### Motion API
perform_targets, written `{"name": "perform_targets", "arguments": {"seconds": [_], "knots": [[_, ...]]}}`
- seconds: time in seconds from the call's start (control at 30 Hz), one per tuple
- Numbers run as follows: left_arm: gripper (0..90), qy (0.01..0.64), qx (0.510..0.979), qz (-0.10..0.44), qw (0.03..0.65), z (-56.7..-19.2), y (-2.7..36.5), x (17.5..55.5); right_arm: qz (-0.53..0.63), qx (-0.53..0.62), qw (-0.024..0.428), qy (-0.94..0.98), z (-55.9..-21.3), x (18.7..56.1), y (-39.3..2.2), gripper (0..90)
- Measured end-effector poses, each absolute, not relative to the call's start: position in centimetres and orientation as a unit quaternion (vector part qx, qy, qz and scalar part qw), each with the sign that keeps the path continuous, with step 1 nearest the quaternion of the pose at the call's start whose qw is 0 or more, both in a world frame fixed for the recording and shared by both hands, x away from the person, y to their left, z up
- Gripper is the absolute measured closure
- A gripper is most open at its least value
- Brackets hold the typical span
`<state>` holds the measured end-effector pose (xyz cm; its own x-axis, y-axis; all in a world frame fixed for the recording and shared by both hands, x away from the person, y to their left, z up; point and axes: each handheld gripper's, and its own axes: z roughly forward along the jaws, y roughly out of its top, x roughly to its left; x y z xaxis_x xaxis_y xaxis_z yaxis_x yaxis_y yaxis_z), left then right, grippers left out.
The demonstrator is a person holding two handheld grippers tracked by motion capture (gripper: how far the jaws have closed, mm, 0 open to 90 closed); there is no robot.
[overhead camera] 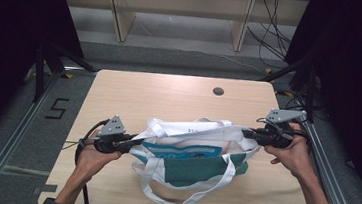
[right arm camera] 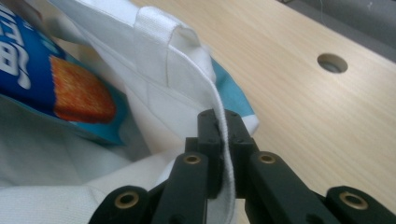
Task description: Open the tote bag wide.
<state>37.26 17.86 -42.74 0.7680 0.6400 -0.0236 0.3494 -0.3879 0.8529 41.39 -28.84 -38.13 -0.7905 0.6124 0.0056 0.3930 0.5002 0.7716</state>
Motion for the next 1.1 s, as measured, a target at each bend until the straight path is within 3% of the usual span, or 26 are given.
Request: {"name": "perform_targets", "arguments": {"seconds": [0.53, 0.83, 1.1], "knots": [[85.0, 0.317, 0.824, 0.138, 0.448, -46.3, 17.0, 40.4, 0.387, 0.331, 0.133, 0.85, -43.2, 43.7, -29.3, 88.3], [86.3, 0.341, 0.845, 0.097, 0.399, -51.6, 16.7, 40.7, 0.36, 0.336, 0.13, 0.861, -45.4, 43.5, -28.3, 88.5], [86.2, 0.333, 0.854, 0.111, 0.383, -51.3, 16.5, 40.6, 0.337, 0.346, 0.121, 0.867, -48.3, 43.3, -27.9, 88.5]]}}
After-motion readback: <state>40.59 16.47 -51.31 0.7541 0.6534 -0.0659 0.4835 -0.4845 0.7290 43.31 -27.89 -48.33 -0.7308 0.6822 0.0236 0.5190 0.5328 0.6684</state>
